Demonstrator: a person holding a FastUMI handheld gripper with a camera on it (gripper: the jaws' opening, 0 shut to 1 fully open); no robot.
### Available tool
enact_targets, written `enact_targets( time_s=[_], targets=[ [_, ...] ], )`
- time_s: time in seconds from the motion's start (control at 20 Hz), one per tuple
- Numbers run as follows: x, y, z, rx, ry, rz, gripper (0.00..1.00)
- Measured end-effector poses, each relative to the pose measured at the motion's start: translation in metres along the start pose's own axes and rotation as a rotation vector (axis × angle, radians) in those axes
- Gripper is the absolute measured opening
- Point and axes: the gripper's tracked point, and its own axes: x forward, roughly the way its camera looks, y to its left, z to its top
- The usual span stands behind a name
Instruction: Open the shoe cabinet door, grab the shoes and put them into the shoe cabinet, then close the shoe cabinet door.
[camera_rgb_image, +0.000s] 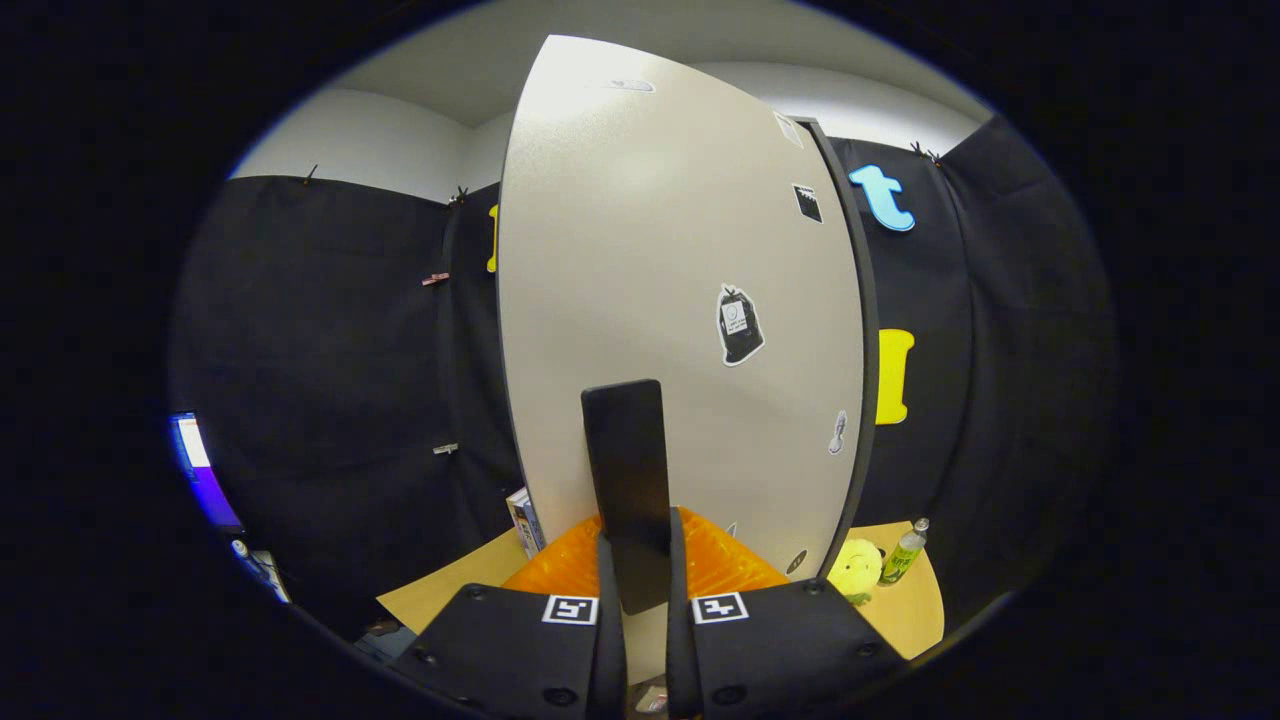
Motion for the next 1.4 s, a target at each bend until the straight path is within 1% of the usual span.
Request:
enact_targets(
  time_s=[0.35, 0.75, 0.9, 1.05, 1.2, 1.3, 1.4],
  targets=[
    [-0.027, -0.025, 0.001, 0.016, 0.006, -0.009, 0.19],
    [-0.049, -0.054, 0.004, 0.021, 0.007, -0.070, 0.19],
    [-0.058, -0.068, 0.006, 0.019, 0.001, -0.123, 0.19],
    [-0.070, -0.087, 0.009, 0.033, -0.005, -0.195, 0.18],
    [-0.098, -0.099, 0.029, 0.059, -0.072, -0.262, 0.17],
    [-0.120, -0.116, 0.039, 0.032, -0.108, -0.322, 0.17],
    [-0.139, -0.128, 0.042, 0.010, -0.127, -0.370, 0.14]
  ],
)
